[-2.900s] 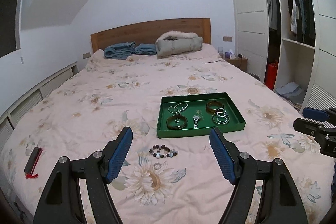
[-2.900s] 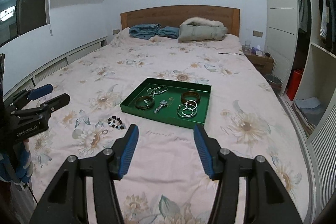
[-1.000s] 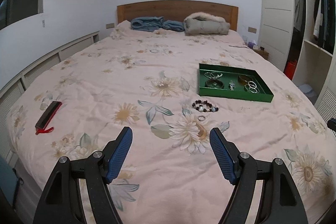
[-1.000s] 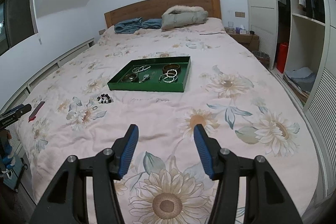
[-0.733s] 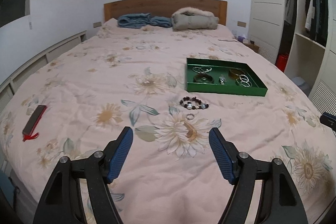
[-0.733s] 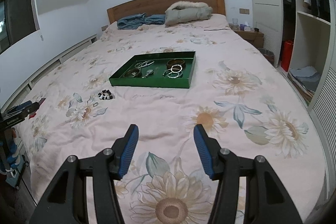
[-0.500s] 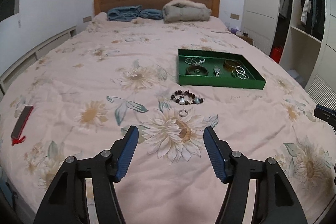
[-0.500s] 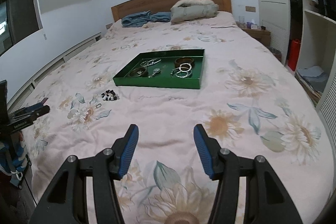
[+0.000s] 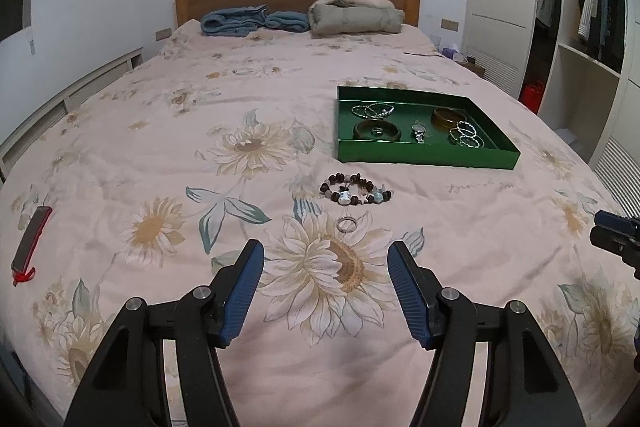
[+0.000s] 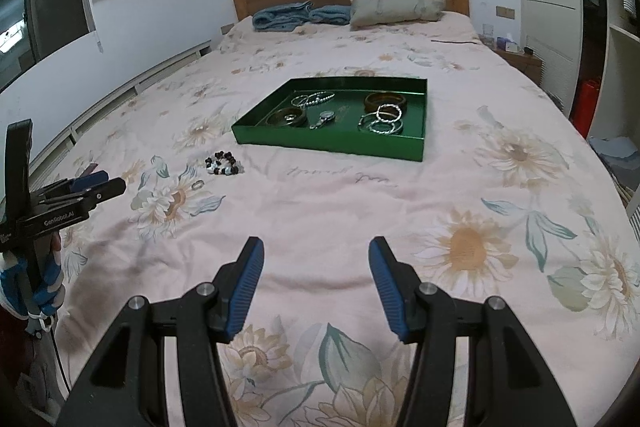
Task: Organize jewelry
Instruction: 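Move both open tools toward the beaded bracelet and last silver ring, then grasp the silver ring with the left tool while the right tool grasps the beaded bracelet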
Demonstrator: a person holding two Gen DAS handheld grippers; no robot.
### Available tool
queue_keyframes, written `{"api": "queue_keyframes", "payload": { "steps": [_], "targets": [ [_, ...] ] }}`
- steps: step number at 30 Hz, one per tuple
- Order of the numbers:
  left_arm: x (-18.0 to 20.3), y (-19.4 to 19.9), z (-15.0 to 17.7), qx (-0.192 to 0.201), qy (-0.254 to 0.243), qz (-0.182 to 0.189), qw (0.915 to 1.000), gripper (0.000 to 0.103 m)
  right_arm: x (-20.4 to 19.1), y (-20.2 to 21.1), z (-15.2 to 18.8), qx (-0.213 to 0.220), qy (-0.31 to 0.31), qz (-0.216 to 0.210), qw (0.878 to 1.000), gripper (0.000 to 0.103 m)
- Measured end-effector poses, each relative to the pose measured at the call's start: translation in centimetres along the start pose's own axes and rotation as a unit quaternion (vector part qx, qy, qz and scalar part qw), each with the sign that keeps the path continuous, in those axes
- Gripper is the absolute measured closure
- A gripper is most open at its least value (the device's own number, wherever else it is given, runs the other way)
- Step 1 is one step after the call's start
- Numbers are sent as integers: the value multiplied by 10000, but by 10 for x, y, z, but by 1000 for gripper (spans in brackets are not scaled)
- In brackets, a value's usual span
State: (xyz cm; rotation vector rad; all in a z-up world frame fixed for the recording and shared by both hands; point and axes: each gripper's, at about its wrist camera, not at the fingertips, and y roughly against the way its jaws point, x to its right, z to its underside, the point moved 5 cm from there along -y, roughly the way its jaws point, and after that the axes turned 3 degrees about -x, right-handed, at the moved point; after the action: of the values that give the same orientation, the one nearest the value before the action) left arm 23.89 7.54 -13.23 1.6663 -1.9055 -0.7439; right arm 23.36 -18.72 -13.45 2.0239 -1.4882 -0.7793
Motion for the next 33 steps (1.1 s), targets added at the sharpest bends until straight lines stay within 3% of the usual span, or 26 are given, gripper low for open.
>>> {"api": "queue_keyframes", "payload": {
  "steps": [13,22,26,33],
  "targets": [
    [-9,1,-2,71,36,-43,10000,38,-28,-5,-10,-49,241,-59,9997,50],
    [-37,11,-38,370,-56,-184,9991,38,-49,-5,-27,37,436,-179,9989,50],
    [-43,2,-49,301,-101,68,9995,38,-57,-10,-44,113,490,-259,9984,50],
    [-21,-45,-29,-260,-373,731,9963,40,-68,-46,-73,41,568,-618,9965,51]
  ]
}}
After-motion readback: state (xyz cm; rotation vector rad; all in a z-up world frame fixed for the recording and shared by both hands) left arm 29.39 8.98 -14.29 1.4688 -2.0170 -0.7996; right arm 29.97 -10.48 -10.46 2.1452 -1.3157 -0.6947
